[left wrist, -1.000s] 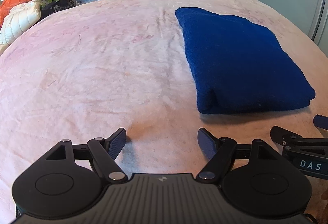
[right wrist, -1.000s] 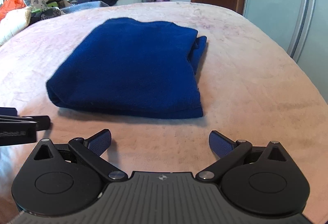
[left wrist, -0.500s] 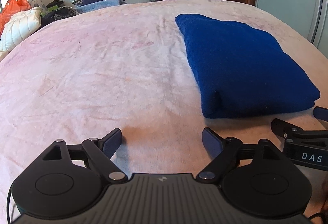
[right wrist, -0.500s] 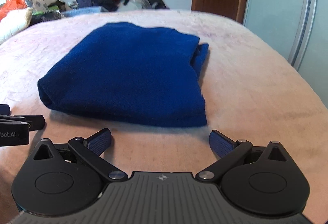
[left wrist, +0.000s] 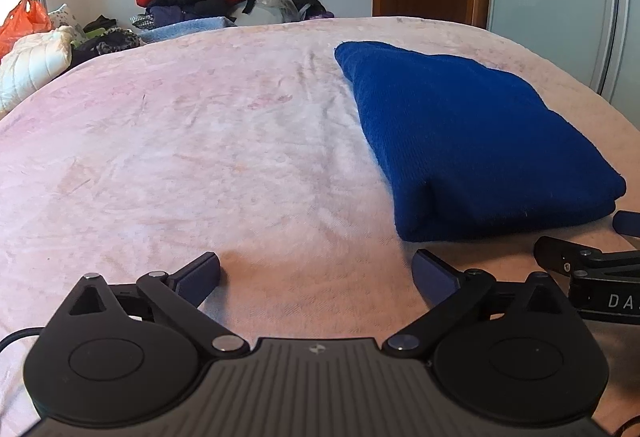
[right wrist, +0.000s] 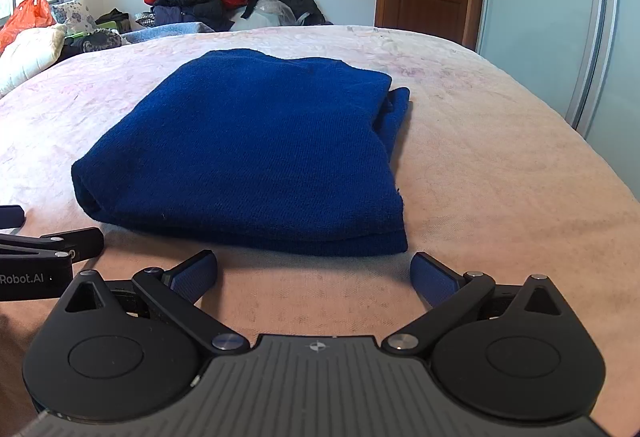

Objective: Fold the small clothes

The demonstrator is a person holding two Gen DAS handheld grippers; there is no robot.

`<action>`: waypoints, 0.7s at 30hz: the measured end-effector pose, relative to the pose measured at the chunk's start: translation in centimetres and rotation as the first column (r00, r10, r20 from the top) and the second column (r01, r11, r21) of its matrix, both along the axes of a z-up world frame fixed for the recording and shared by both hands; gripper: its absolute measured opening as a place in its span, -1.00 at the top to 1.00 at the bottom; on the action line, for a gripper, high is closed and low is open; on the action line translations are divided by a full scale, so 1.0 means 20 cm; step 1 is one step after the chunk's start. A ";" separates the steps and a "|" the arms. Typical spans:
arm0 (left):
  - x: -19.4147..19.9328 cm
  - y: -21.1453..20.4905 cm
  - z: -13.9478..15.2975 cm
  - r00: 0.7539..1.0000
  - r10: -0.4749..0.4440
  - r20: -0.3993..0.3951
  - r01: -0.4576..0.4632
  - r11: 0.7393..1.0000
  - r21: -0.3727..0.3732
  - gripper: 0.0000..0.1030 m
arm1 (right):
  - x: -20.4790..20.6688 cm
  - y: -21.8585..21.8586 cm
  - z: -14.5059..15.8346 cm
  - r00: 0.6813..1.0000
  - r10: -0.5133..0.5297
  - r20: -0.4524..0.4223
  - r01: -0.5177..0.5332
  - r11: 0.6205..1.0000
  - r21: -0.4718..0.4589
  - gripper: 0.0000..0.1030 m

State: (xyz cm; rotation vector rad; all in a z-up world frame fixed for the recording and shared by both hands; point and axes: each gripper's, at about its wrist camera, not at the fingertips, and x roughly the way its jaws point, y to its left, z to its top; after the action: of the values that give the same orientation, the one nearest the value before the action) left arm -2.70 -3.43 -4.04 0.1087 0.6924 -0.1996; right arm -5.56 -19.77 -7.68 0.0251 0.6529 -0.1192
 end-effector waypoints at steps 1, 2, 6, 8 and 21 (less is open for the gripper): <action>0.00 0.00 0.00 1.000 -0.001 0.002 0.001 1.000 -0.001 -1.00 | 0.00 0.00 0.00 1.000 0.000 0.000 0.000 1.000 0.000 -1.00; 0.00 0.00 0.00 1.000 -0.001 0.003 0.001 1.000 -0.001 -1.00 | 0.00 0.00 0.00 1.000 0.000 0.000 0.000 1.000 0.000 -1.00; 0.00 -0.01 -0.01 1.000 0.001 0.008 -0.001 1.000 0.002 -1.00 | 0.00 0.00 0.00 1.000 0.000 0.000 0.000 1.000 0.000 -1.00; 0.00 -0.02 -0.01 1.000 0.002 0.012 -0.002 1.000 0.005 -1.00 | 0.00 0.00 0.00 1.000 0.000 0.000 0.000 1.000 0.000 -1.00; -0.01 -0.02 -0.01 1.000 0.016 0.013 -0.016 1.000 0.004 -1.00 | 0.00 0.00 0.00 1.000 0.000 0.000 0.000 1.000 0.000 -1.00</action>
State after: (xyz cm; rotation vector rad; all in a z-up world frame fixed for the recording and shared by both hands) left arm -2.94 -3.77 -4.16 0.1082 0.6810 -0.1825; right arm -5.55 -19.74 -7.70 0.0247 0.6527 -0.1194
